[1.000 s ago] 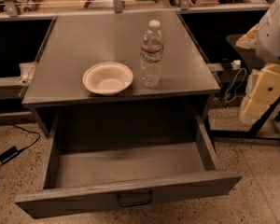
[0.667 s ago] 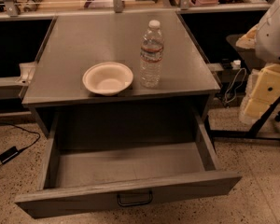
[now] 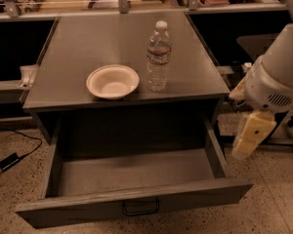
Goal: Close top drawer
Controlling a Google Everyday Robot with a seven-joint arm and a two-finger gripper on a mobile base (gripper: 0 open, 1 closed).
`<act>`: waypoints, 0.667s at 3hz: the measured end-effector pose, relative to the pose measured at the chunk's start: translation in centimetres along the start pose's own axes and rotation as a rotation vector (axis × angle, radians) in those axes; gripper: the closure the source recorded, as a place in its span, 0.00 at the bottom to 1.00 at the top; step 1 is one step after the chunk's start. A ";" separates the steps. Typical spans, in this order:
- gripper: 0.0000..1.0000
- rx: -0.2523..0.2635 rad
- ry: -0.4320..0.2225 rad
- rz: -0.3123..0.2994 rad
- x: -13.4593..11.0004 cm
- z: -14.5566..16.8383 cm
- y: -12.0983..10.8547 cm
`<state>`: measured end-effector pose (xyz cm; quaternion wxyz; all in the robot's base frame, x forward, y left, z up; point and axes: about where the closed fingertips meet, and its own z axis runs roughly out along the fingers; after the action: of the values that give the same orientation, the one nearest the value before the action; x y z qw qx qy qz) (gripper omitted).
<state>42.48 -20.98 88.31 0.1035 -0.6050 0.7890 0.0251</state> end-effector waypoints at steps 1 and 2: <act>0.39 -0.104 -0.001 0.022 0.9 5.7 2.2; 0.63 -0.198 -0.033 0.045 0.8 9.2 5.2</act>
Offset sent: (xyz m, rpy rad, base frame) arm -0.0697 0.0413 -0.1364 0.1694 0.2915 -0.0105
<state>38.48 -18.79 78.70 0.0556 -0.5938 0.7944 0.1152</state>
